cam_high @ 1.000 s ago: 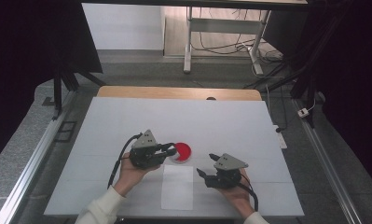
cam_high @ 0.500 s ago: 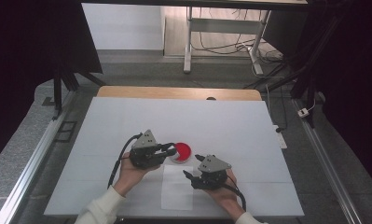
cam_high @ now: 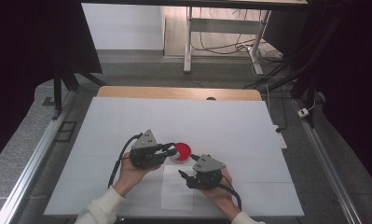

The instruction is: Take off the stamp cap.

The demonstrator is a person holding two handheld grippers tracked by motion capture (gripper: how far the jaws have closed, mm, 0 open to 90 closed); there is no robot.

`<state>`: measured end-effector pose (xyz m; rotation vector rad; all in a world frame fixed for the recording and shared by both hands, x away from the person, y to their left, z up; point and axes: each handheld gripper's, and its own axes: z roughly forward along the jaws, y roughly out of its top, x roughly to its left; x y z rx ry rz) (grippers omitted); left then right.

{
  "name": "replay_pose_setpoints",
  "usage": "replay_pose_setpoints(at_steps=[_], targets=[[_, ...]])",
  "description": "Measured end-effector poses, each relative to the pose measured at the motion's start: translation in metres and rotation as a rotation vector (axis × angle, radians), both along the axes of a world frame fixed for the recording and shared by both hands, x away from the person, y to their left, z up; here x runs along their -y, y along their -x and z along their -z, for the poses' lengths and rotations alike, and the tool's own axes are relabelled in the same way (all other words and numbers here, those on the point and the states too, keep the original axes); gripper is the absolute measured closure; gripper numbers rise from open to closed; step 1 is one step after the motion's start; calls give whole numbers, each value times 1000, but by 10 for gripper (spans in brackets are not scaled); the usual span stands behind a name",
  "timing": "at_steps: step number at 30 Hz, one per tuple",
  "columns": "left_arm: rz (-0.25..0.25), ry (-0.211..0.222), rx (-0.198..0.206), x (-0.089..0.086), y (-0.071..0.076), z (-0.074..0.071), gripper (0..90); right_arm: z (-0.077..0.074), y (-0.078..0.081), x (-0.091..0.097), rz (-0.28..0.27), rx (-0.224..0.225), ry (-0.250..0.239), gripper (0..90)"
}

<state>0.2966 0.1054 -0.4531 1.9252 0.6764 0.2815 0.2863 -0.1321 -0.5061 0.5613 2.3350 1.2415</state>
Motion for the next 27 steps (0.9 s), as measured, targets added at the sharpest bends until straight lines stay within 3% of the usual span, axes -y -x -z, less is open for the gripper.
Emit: replay_pose_setpoints(at_steps=[10, 27], targets=[[-8, 7, 2, -3, 0, -1, 750, 2, 2, -19, 1, 27, 37, 329], [-14, 22, 2, -1, 1, 0, 750, 0, 1, -25, 30, 61, 6, 399]])
